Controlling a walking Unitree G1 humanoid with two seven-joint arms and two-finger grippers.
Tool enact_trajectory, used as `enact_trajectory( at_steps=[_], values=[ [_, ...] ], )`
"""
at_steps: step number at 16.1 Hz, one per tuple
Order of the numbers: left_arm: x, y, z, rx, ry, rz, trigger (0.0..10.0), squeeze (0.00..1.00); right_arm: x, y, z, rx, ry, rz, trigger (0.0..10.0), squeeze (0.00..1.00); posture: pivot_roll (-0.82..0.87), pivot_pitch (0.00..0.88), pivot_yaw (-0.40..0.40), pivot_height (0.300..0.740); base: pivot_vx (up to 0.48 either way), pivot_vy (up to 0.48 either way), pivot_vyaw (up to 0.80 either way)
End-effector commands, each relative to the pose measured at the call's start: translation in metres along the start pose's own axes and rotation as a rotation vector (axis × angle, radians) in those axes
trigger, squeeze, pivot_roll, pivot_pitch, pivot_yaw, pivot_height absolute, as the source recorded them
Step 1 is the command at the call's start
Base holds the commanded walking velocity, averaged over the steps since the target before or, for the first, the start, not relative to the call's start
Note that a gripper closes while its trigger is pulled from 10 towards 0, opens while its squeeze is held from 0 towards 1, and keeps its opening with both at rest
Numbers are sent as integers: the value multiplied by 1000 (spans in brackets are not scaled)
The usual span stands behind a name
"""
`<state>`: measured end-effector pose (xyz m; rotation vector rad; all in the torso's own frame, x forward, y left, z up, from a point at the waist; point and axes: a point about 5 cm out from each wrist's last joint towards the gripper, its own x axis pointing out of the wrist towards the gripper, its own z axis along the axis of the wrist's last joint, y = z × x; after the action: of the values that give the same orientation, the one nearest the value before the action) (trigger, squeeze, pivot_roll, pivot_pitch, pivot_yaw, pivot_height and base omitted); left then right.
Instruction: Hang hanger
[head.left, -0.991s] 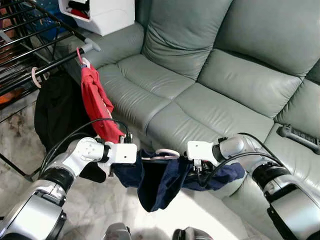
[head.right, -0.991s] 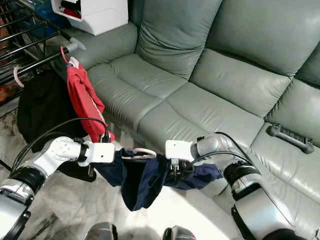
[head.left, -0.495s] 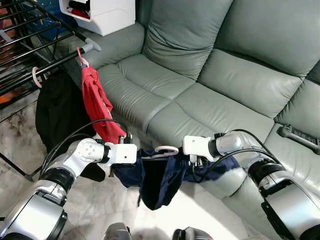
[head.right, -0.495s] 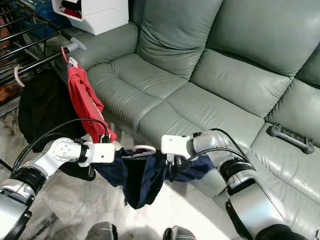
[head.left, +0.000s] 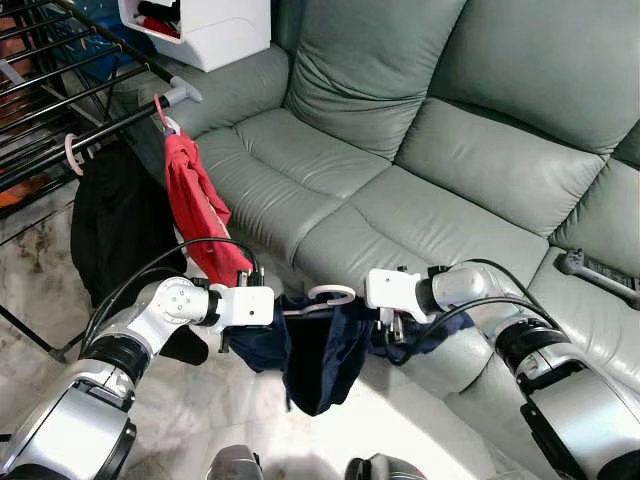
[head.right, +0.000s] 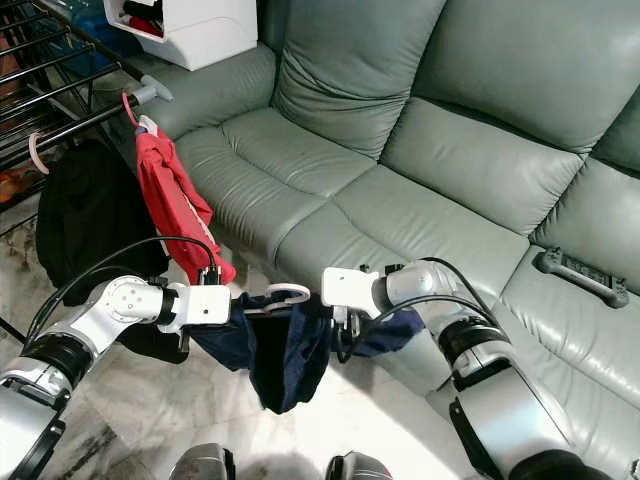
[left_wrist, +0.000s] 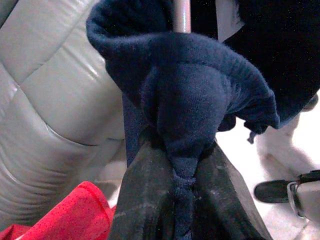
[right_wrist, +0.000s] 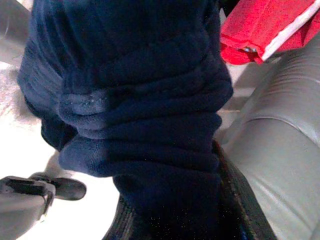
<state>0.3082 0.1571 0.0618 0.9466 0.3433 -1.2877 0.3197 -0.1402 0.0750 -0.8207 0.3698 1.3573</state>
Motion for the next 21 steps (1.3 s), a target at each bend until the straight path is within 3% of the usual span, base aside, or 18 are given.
enact_trajectory(
  at_steps=[1,9,10,11,12,13,18,21],
  values=[
    [0,5,5,38,-8,-1,0,0,-6,-5,2,12,-40,-25,0,0,-63,44,-4,740,0,0,0],
    [-3,21,8,97,9,164,0,0,-10,1,-2,80,-107,-38,0,0,-63,45,-4,740,0,0,0],
    [-4,23,8,119,17,195,3137,0,-9,2,-2,88,-114,-61,0,0,-63,45,-4,740,0,0,0],
    [-4,23,8,119,17,195,3137,0,-9,2,-2,88,-114,-61,0,0,-63,45,-4,740,0,0,0],
    [-5,25,7,139,29,230,7412,0,-8,4,-3,100,-122,-80,0,0,-63,48,-3,740,0,0,0],
    [-6,27,4,133,47,272,10000,1000,-4,13,-7,124,-117,-79,0,0,-66,47,-2,740,0,0,0],
    [-10,30,5,216,53,323,10000,1000,7,27,-19,188,-39,-155,0,0,-62,50,-6,740,0,0,0],
    [-25,27,-5,229,53,414,10000,1000,11,33,-24,328,-33,-316,0,0,-60,43,3,740,0,0,0]
  ],
)
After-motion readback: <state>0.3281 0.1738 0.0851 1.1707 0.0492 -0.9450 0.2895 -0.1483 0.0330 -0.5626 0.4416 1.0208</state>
